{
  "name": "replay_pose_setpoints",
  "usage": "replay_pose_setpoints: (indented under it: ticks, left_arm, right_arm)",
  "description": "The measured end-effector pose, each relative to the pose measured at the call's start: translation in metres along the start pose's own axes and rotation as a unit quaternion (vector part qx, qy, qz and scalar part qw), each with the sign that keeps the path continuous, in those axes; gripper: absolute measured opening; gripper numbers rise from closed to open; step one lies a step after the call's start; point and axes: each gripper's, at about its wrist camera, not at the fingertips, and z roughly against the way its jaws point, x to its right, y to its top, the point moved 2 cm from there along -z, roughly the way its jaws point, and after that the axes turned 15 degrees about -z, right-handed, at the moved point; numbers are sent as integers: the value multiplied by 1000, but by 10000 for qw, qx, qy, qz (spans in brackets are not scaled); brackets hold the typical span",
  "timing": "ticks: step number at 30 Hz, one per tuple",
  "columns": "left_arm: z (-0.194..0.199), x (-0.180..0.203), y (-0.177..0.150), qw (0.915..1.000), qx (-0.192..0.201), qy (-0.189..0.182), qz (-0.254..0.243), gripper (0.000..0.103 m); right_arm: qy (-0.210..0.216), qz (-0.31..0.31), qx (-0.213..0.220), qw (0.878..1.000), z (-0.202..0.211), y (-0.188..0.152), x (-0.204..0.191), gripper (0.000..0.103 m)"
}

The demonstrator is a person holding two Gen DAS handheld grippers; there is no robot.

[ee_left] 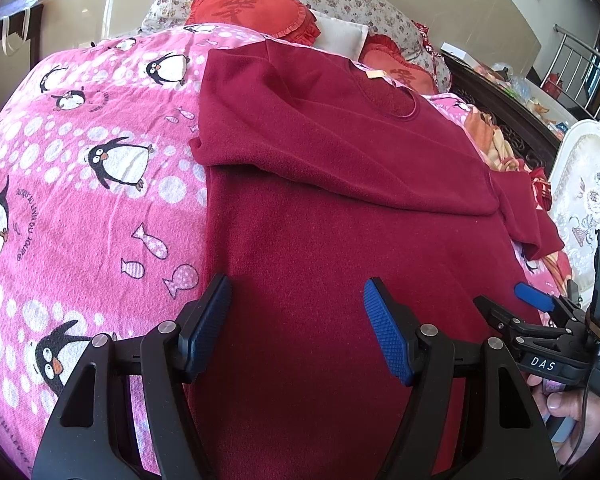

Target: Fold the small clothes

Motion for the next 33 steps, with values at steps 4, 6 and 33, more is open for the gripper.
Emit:
replay_pose_setpoints:
  ticks: [4,6,33]
  left_arm:
    - [0,0,0,10000,0,4,-12,69]
    - [0,0,0,10000,-2,-25,-18,71]
    - [-3,11,0,9993,-130,168,-305,79]
  right_arm:
    - [-1,0,-1,10000,0,0,0,101]
    - [2,-1,-1,10000,0,0,0,101]
    - [-11,148,263,9995,47,25,18,96]
